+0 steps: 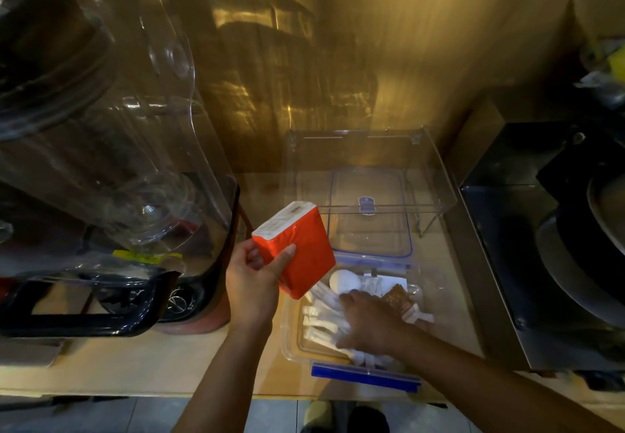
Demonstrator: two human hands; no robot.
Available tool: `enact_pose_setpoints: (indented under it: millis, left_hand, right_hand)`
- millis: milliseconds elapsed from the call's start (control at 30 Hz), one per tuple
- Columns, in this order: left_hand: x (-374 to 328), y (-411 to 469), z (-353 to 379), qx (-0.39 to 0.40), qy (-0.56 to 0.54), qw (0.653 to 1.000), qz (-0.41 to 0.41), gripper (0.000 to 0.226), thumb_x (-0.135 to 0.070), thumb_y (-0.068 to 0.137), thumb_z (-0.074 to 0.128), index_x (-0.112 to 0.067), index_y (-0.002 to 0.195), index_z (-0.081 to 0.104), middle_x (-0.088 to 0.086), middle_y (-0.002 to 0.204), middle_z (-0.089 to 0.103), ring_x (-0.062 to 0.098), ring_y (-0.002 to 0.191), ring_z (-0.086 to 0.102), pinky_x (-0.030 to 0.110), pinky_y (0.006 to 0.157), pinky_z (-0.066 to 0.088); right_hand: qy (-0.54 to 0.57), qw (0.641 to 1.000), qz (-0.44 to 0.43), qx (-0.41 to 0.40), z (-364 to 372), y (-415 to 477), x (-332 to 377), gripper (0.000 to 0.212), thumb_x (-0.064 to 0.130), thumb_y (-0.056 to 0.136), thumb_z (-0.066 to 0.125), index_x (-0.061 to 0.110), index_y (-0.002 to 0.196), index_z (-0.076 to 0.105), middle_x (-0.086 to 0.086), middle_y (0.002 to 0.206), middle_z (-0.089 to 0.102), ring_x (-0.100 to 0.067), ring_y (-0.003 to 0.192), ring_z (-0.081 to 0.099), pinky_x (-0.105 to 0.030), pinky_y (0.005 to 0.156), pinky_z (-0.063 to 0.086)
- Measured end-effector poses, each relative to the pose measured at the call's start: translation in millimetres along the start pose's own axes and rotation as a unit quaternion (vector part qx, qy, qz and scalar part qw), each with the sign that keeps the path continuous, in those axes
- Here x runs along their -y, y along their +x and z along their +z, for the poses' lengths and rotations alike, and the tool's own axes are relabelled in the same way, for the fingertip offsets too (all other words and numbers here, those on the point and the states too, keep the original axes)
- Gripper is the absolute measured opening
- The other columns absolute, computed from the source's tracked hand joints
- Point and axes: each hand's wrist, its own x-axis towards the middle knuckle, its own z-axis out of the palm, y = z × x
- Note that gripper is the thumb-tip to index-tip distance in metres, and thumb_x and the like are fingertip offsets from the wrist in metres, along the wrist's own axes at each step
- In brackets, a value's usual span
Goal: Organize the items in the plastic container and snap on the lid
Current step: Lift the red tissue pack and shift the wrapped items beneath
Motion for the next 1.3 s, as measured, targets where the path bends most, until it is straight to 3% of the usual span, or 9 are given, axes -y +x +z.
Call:
enact_pose_setpoints:
  millis: [67,200,400,567,767,867,967,1133,1300]
  left_hand:
    - [1.4,-0.4,-1.9,-0.003,0.002,1.0,0.001,0.045,-0.026,0.069,0.078,-0.025,0.106,0.051,-0.006,0.101,0.059,0.015,0.099,0.057,0.036,0.084,0.05]
    - [4.6,-2.8,-4.8,-0.005,0.006,1.0,-0.002,0.047,-0.027,0.069,0.077,-0.024,0.108,0.051,-0.009,0.1,0.059,0.01,0.096,0.056,0.031,0.079,0.049]
    - [9.1,-6.6,-5.5,-0.014,0.004,1.0,-0.01,0.051,-0.024,0.068,0.079,-0.018,0.112,0.053,-0.001,0.105,0.06,0.012,0.095,0.057,0.028,0.075,0.048]
    - [4.1,-7.1,-8.1,-0.026,-0.001,1.0,-0.002,0.046,-0.023,0.068,0.079,-0.021,0.107,0.054,-0.004,0.101,0.061,0.01,0.093,0.057,0.027,0.074,0.048]
    - [-6.1,-6.0,-14.1,-0.013,-0.018,1.0,-0.012,0.033,-0.026,0.067,0.079,-0.029,0.09,0.055,-0.002,0.095,0.062,0.023,0.095,0.061,0.043,0.084,0.053]
    - [-7.5,-5.9,-12.3,0.013,-0.002,1.0,-0.014,0.032,-0.026,0.067,0.078,-0.026,0.09,0.055,-0.004,0.089,0.061,0.018,0.087,0.061,0.039,0.078,0.053]
    - [-5.2,-6.5,-6.7,0.02,0.008,0.999,-0.03,0.029,-0.029,0.068,0.078,-0.025,0.086,0.055,-0.001,0.086,0.062,0.017,0.084,0.061,0.035,0.074,0.052]
    - [-1.2,-6.1,-1.9,0.026,0.012,0.998,-0.05,0.03,-0.031,0.068,0.078,-0.02,0.086,0.057,0.002,0.084,0.062,0.018,0.08,0.061,0.032,0.068,0.051]
    - [-5.7,-0.7,-5.6,0.025,0.006,0.998,-0.055,0.026,-0.029,0.069,0.078,-0.024,0.081,0.056,-0.002,0.082,0.062,0.017,0.079,0.062,0.035,0.072,0.051]
  right_hand:
    - [-0.089,0.995,0.009,-0.034,13.4,2.4,5.0,0.079,0.05,0.072,0.067,0.008,0.132,0.035,-0.012,0.13,0.046,-0.029,0.117,0.045,-0.039,0.099,0.034]
    - [-0.144,0.984,0.017,-0.107,28.6,4.6,8.2,0.069,0.037,0.072,0.063,0.001,0.127,0.039,-0.016,0.123,0.049,-0.03,0.108,0.047,-0.039,0.096,0.032]
    - [-0.096,0.989,0.049,-0.101,26.1,16.2,16.4,0.073,0.037,0.07,0.068,0.01,0.132,0.04,-0.013,0.119,0.055,-0.03,0.108,0.047,-0.04,0.095,0.03]
    - [-0.077,0.99,0.066,-0.096,21.7,12.4,13.0,0.044,0.027,0.079,0.061,0.013,0.12,0.052,-0.009,0.118,0.061,-0.025,0.111,0.051,-0.036,0.097,0.034]
    - [0.244,0.951,0.164,-0.097,-10.5,-9.5,-10.0,0.04,0.039,0.079,0.067,0.017,0.111,0.057,-0.003,0.103,0.068,-0.021,0.091,0.064,-0.029,0.074,0.049]
    - [0.299,0.923,0.193,-0.142,-23.8,-21.5,-26.7,0.039,0.023,0.078,0.067,0.015,0.114,0.053,-0.002,0.094,0.065,-0.017,0.082,0.063,-0.03,0.07,0.05]
    - [0.364,0.887,0.21,-0.19,-28.3,-26.6,-40.4,0.038,0.015,0.079,0.069,0.019,0.111,0.05,-0.008,0.108,0.065,-0.016,0.084,0.06,-0.029,0.069,0.05]
    - [0.286,0.91,0.258,-0.152,-27.0,-27.3,-51.7,0.052,0.019,0.077,0.068,0.009,0.123,0.046,-0.012,0.114,0.063,-0.029,0.102,0.062,-0.038,0.086,0.052]
    - [0.191,0.931,0.271,-0.154,-13.0,-29.9,-48.1,0.04,0.03,0.086,0.062,0.016,0.121,0.049,-0.002,0.109,0.066,-0.017,0.093,0.064,-0.033,0.083,0.054]
